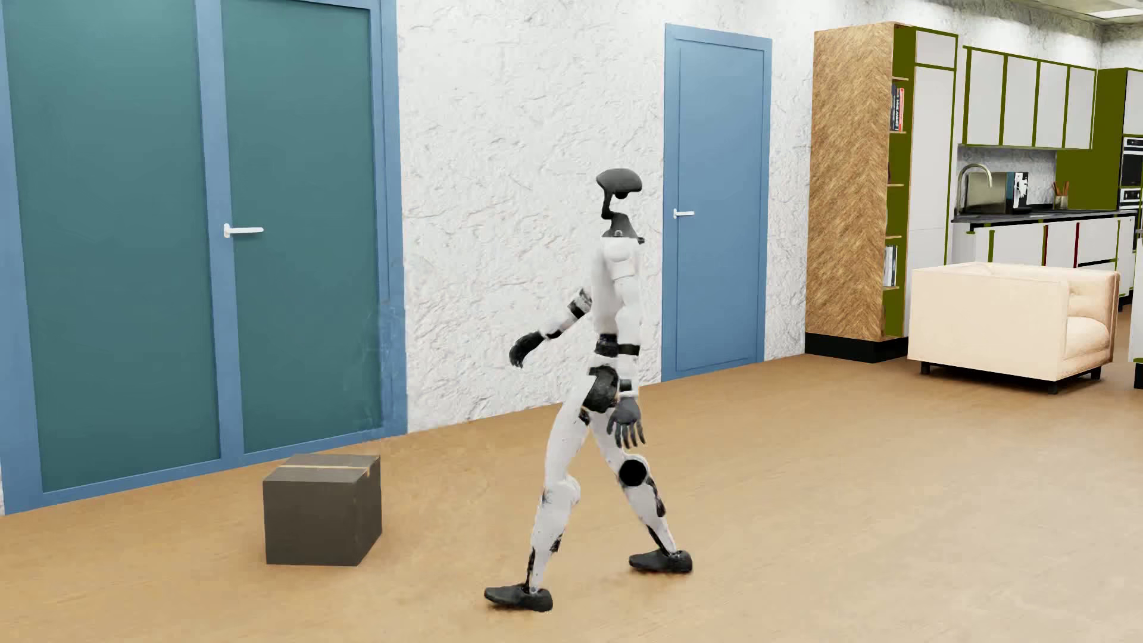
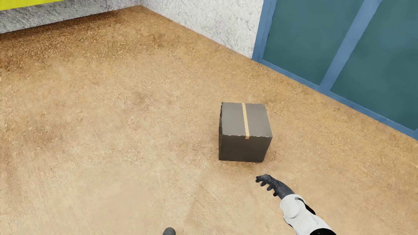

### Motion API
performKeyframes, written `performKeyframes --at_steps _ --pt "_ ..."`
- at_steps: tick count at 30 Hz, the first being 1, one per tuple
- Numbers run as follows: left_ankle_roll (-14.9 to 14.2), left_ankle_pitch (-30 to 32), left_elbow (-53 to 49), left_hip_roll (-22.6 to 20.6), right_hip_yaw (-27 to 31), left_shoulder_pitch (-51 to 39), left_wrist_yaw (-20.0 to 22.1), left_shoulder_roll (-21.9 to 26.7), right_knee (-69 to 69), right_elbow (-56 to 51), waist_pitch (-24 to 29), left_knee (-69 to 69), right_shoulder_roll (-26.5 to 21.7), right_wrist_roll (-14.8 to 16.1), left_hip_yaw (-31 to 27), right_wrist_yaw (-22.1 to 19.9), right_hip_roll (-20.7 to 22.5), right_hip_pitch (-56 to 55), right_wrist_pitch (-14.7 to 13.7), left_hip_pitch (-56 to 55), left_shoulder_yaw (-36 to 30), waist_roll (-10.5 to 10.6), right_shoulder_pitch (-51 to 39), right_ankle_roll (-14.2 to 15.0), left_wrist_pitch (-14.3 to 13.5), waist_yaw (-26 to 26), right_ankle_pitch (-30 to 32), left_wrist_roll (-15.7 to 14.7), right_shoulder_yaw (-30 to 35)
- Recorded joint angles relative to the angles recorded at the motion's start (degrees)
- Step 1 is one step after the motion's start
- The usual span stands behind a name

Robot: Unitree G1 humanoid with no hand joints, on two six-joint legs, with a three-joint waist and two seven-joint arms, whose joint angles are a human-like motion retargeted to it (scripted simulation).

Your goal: Sit down on the dark box

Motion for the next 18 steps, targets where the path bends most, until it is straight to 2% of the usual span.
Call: performKeyframes --at_steps 1,2,3,4,5,6,7,8,9,10,11,12,13,14,15,16,17,18 --pt "-4.35 2.16 0.09 1.35 0.6 2.09 0.7 0.42 1.14 -1.59 -0.33 1.14 0.0 -0.45 -3.77 -1.44 -0.49 2.36 0.42 -0.04 0.36 0.42 -0.15 1.46 -0.15 0.13 -1.54 -1.53 0.3" --pt "-6.81 4.99 0.6 0.49 1.08 2.7 -0.96 0.27 4.68 -3.43 0.2 7.38 -0.18 -1.0 -2.95 0.61 -2.29 3.22 -0.63 -0.54 1.66 0.42 0.3 3.28 -1.55 0.59 -2.55 -0.68 0.5" --pt "-5.29 4.68 1.07 0.13 2.22 2.55 -1.5 0.58 10.79 -4.37 -0.52 12.45 0.83 -3.66 -0.78 1.61 -4.04 1.35 0.42 -1.34 2.35 -0.38 1.26 3.66 -1.1 0.46 -3.7 0.5 -1.51" --pt "-4.56 0.94 2.02 -0.61 3.06 1.26 -0.77 0.77 19.66 -3.19 0.67 14.64 2.06 -3.15 0.38 1.45 -5.75 -0.61 -1.21 1.39 1.63 -0.89 2.38 5.83 -2.09 0.13 -0.99 2.94 -3.28" --pt "-3.5 -1.29 2.0 -0.26 3.61 0.09 -1.14 -0.12 32.72 0.3 1.76 13.58 3.23 -4.25 2.59 0.72 -7.83 -5.4 -1.11 6.38 1.95 -0.22 3.22 9.08 -2.9 -1.22 4.03 4.24 -2.81" --pt "-2.07 -2.68 1.27 -0.53 5.58 -1.72 -2.02 -0.28 44.92 0.74 1.27 12.08 3.04 -3.03 2.65 3.9 -9.2 -12.54 -1.16 8.82 0.66 0.13 4.81 11.53 -1.73 -2.88 8.28 5.08 -2.94" --pt "-1.19 -5.06 0.07 -0.62 5.53 -4.28 -0.54 0.66 55.64 4.01 1.99 11.54 4.08 -7.05 3.96 3.63 -9.64 -19.77 0.34 11.29 -0.72 -0.02 5.37 8.13 -3.25 -3.9 9.85 7.52 -3.43" --pt "1.84 -5.45 -2.13 -1.15 5.21 -7.04 -2.85 2.0 61.33 6.42 2.58 10.36 4.53 -7.13 6.17 6.7 -9.26 -25.28 -0.11 14.08 -2.14 0.63 6.44 5.08 -2.96 -5.38 8.07 9.11 -5.27" --pt "3.51 -6.14 -3.18 -1.8 6.03 -10.27 -3.17 3.01 63.27 8.87 3.85 8.17 5.2 -9.17 6.6 4.8 -9.03 -30.99 1.55 17.28 -4.42 1.16 7.74 4.43 -4.68 -6.24 7.76 9.0 -6.1" --pt "3.43 -7.7 -2.95 -2.77 5.63 -14.11 -3.05 4.79 62.27 12.44 4.87 5.19 6.2 -9.09 8.19 4.53 -8.78 -35.11 1.82 20.89 -5.87 0.92 9.12 7.11 -5.83 -7.78 6.07 10.58 -8.22" --pt "4.62 -8.15 -3.51 -3.31 6.63 -16.69 -1.62 6.43 56.71 14.8 4.97 2.41 6.93 -8.01 8.9 4.27 -7.56 -38.59 2.16 23.79 -8.47 0.67 11.23 7.95 -4.39 -9.01 5.19 9.54 -9.74" --pt "4.18 -8.71 -4.43 -4.17 7.12 -19.4 -2.21 8.86 47.9 17.32 5.37 -1.3 7.17 -7.69 9.65 3.8 -6.18 -40.25 2.7 27.43 -9.19 0.51 12.42 6.94 -6.44 -10.1 5.05 8.41 -11.5" --pt "4.46 -10.24 -4.87 -4.7 6.66 -20.78 0.64 11.25 35.76 18.64 4.9 -2.24 6.92 -7.16 10.06 3.83 -5.27 -39.07 3.48 29.89 -11.1 0.14 14.86 5.0 -4.94 -10.77 7.02 8.78 -12.89" --pt "5.22 -12.05 -5.77 -6.38 1.63 -22.29 -2.42 13.42 23.46 18.92 5.88 -2.81 5.82 -7.41 11.31 3.17 -1.73 -35.27 2.65 33.46 -10.98 -0.5 16.64 -2.15 -9.21 -10.89 11.58 7.05 -13.31" --pt "6.49 -14.31 -6.42 -8.15 -4.24 -23.67 -1.77 15.4 16.69 19.07 5.87 -1.03 5.37 -8.53 13.33 2.36 2.84 -33.7 3.42 34.29 -10.09 -1.95 18.31 -11.28 -8.97 -10.46 16.42 5.86 -15.62" --pt "8.11 -15.34 -5.92 -9.48 -5.33 -25.44 -1.21 16.56 14.79 18.38 5.81 2.35 4.08 -8.67 13.02 3.54 4.87 -32.59 2.93 33.83 -9.59 -2.58 19.51 -14.89 -9.37 -9.64 14.84 4.81 -17.52" --pt "8.41 -13.04 -7.42 -11.24 -1.82 -24.0 -0.82 16.43 16.01 18.09 5.44 1.98 2.02 -7.86 11.6 2.81 4.76 -32.45 4.24 35.13 -7.4 -1.97 20.44 -15.69 -8.64 -9.37 13.51 4.45 -16.19" --pt "6.42 -13.98 -8.02 -9.3 1.23 -23.0 1.61 14.51 13.99 18.25 5.6 17.09 0.22 -6.16 10.06 2.25 5.5 -30.05 4.06 29.0 -7.45 0.32 20.71 -14.07 -7.79 -9.58 14.88 2.2 -16.4"
